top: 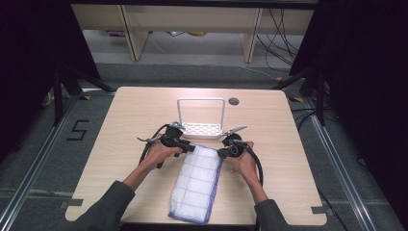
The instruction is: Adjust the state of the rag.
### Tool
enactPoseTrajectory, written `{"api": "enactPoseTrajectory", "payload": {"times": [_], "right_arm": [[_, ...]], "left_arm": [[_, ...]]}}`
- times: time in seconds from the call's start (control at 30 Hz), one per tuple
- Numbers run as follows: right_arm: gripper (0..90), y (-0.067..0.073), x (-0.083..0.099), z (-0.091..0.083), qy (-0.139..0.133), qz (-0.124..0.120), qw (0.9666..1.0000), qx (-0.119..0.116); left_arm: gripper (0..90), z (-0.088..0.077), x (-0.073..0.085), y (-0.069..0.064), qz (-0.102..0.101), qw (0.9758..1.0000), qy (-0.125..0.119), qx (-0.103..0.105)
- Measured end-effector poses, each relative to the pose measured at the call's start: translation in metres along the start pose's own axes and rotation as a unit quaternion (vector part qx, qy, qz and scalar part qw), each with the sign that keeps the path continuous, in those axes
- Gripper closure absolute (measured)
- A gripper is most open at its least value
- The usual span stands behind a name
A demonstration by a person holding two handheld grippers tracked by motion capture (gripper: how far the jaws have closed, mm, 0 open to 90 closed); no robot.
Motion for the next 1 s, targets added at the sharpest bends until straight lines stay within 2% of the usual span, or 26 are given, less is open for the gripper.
{"api": "enactPoseTrajectory", "payload": {"times": [0.03, 0.07, 0.13, 0.2, 0.23, 0.37, 0.4, 0.47, 0.53, 0.6, 0.73, 0.77, 1.0], "right_arm": [[85.8, 0.001, -0.002, 0.0, -0.004, -0.013, 0.9999, 0.004], [85.9, 0.002, -0.003, 0.0, -0.001, -0.009, 0.9999, 0.005], [86.0, 0.003, -0.006, 0.002, 0.001, -0.019, 0.9998, 0.007], [86.1, 0.002, -0.009, 0.003, -0.007, -0.029, 0.9995, 0.007], [86.1, 0.004, -0.008, 0.002, -0.001, -0.019, 0.9998, 0.005], [86.3, 0.003, -0.014, 0.002, -0.015, -0.027, 0.9995, 0.001], [86.3, 0.003, -0.016, 0.002, -0.022, -0.022, 0.9995, -0.001], [86.4, 0.003, -0.018, 0.001, -0.021, -0.021, 0.9995, -0.005], [86.4, 0.003, -0.02, 0.001, -0.025, -0.03, 0.9992, 0.001], [86.5, 0.005, -0.021, -0.002, -0.022, -0.022, 0.9995, -0.006], [86.5, 0.006, -0.027, -0.005, -0.027, -0.029, 0.9992, 0.001], [86.5, 0.006, -0.029, -0.005, -0.029, -0.03, 0.9991, 0.001], [86.5, 0.009, -0.036, -0.009, -0.038, -0.031, 0.9988, -0.002]], "left_arm": [[68.3, 0.0, 0.0, 0.0, 0.001, 1.0, -0.002, -0.004], [71.3, 0.0, 0.0, 0.001, -0.002, 1.0, -0.007, -0.005], [80.0, -0.002, -0.001, 0.001, 0.0, 0.9999, -0.013, -0.001], [83.1, -0.003, -0.002, 0.001, 0.005, 0.9999, -0.014, 0.0], [84.2, -0.004, -0.002, 0.002, 0.007, 0.9998, -0.018, -0.005], [85.3, -0.01, -0.005, 0.004, 0.011, 0.9994, -0.03, -0.011], [85.3, -0.011, -0.005, 0.004, 0.013, 0.9994, -0.03, -0.013], [85.4, -0.014, -0.006, 0.005, 0.013, 0.9993, -0.034, -0.012], [85.4, -0.016, -0.007, 0.005, 0.014, 0.9991, -0.038, -0.013], [85.4, -0.017, -0.008, 0.005, 0.017, 0.9989, -0.04, -0.016], [85.5, -0.021, -0.011, 0.007, 0.018, 0.9985, -0.046, -0.024], [85.5, -0.022, -0.011, 0.007, 0.018, 0.9985, -0.048, -0.021], [85.3, -0.029, -0.015, 0.01, 0.019, 0.9979, -0.055, -0.029]]}}
Point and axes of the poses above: each handheld gripper's, and its own axes: z roughly forward along the jaws, x roughly out of its underside, y roughly to its left, the point moved 6 cm from there along z, roughly forward along the jaws, and after that the axes turned 14 degrees about z, right-handed, at the moved point
